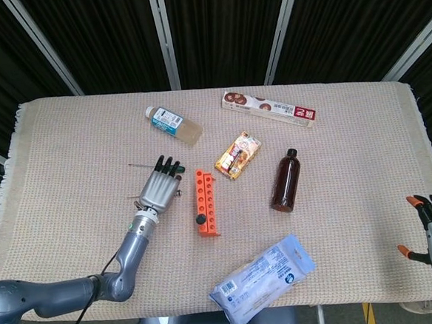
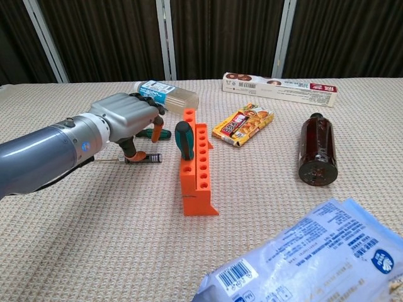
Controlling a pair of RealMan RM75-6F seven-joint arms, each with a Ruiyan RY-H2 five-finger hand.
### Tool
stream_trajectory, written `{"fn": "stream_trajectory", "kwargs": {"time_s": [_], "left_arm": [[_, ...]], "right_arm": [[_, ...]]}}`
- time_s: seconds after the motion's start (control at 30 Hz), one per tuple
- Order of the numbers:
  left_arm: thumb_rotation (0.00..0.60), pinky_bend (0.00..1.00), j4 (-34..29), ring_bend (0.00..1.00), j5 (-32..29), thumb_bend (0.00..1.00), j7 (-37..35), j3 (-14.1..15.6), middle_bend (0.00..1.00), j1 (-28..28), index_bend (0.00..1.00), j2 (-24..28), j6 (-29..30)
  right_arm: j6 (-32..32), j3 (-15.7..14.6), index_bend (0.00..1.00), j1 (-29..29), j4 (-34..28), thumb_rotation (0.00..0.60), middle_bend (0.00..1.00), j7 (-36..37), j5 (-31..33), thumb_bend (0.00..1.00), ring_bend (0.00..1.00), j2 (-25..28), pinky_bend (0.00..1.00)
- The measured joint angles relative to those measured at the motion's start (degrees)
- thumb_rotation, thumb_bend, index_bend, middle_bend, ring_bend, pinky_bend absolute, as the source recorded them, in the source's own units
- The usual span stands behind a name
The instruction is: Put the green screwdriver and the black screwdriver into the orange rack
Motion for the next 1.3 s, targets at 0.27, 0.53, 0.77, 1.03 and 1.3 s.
{"fn": "stream_trajectory", "kwargs": {"time_s": [0.27, 0.53, 0.77, 1.03, 1.3], "left_arm": [[0.6, 0.0, 2.8, 0.0, -0.8, 0.33, 1.0, 0.0, 0.06, -1.1, 0.42, -2.2, 0.3], [0.6, 0.0, 5.8, 0.0, -2.2, 0.33, 0.4, -0.4, 0.06, -1.8, 0.41, -4.6, -1.0], [0.6, 0.0, 7.5, 0.0, -2.6, 0.33, -0.6, -0.5, 0.06, -1.7, 0.41, -5.6, -1.2], [0.6, 0.0, 9.8, 0.0, -2.6, 0.33, -1.7, -0.4, 0.06, -1.6, 0.43, -7.0, -2.0], [0.6, 0.0, 11.0, 0.0, -0.2, 0.39, -5.2, -0.5, 0.1, -1.0, 0.55, -7.7, -1.9]], "right_arm": [[0.5, -0.1, 0.14, -0.4, -0.1, 0.6, 0.12, 0.1, 0.0, 0.0, 0.0, 0.0, 0.03], [0.6, -0.1, 0.14, -0.6, -0.2, 0.6, 0.12, 0.2, 0.0, 0.0, 0.0, 0.1, 0.03], [0.7, -0.1, 0.14, -0.7, -0.2, 0.6, 0.12, 0.3, 0.0, 0.0, 0.0, 0.1, 0.03], [0.9, -0.1, 0.14, -0.8, -0.3, 0.6, 0.13, 0.2, 0.0, 0.0, 0.0, 0.2, 0.04], [0.9, -0.1, 0.14, -0.8, -0.3, 0.6, 0.13, 0.1, -0.1, 0.0, 0.0, 0.1, 0.04]]}}
